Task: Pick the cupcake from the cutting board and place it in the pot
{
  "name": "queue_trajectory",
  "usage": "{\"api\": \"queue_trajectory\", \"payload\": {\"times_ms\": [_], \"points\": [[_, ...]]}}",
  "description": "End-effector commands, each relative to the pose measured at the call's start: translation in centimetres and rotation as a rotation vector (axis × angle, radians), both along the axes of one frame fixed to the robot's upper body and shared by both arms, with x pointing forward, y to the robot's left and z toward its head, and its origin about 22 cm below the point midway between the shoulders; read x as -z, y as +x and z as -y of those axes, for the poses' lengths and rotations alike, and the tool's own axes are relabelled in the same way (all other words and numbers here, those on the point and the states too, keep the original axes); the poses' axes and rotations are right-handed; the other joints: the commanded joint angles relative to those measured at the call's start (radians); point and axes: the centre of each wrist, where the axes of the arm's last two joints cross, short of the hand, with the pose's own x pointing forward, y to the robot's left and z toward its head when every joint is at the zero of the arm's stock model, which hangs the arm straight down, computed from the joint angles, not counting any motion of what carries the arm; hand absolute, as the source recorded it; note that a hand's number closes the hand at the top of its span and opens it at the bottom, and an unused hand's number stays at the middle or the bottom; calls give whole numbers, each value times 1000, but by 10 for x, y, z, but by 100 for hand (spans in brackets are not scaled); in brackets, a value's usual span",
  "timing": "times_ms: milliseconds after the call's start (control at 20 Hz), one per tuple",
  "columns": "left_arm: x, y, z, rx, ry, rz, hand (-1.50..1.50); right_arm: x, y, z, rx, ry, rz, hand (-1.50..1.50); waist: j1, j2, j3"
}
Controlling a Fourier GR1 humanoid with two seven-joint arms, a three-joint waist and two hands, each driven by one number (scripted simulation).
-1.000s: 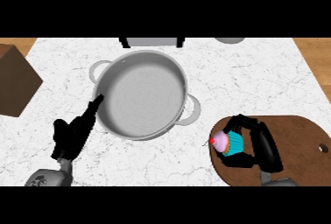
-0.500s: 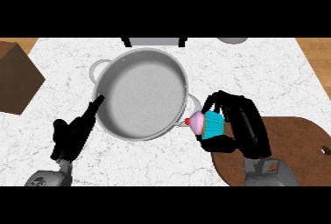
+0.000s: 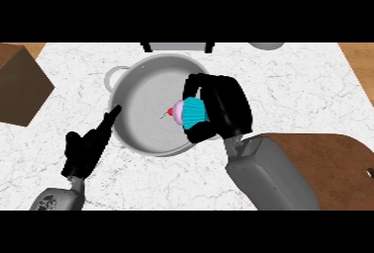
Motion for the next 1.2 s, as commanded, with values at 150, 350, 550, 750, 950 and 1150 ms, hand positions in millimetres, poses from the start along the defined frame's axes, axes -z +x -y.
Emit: {"api": "queue_trajectory", "payload": {"times_ms": [150,350,550,750,950,1150], "points": [[14,-7,10,40,-17,-71,0,1,30,-50,5,-164,-43,150,13,9,-8],[13,-1,17,53,-26,-72,0,5,40,-66,106,-444,-12,150,14,10,-9],[0,8,20,81,-13,-73,0,13,55,-77,164,-586,-61,150,46,17,-9],[8,6,24,91,-18,-51,0,22,74,-64,171,-616,-368,150,50,24,-9],[-3,8,35,90,-10,-54,0,40,74,-62,262,-662,-541,-150,72,20,-8],[2,14,44,130,-28,-62,0,36,73,-68,201,-489,-463,-150,83,30,-8]]}}
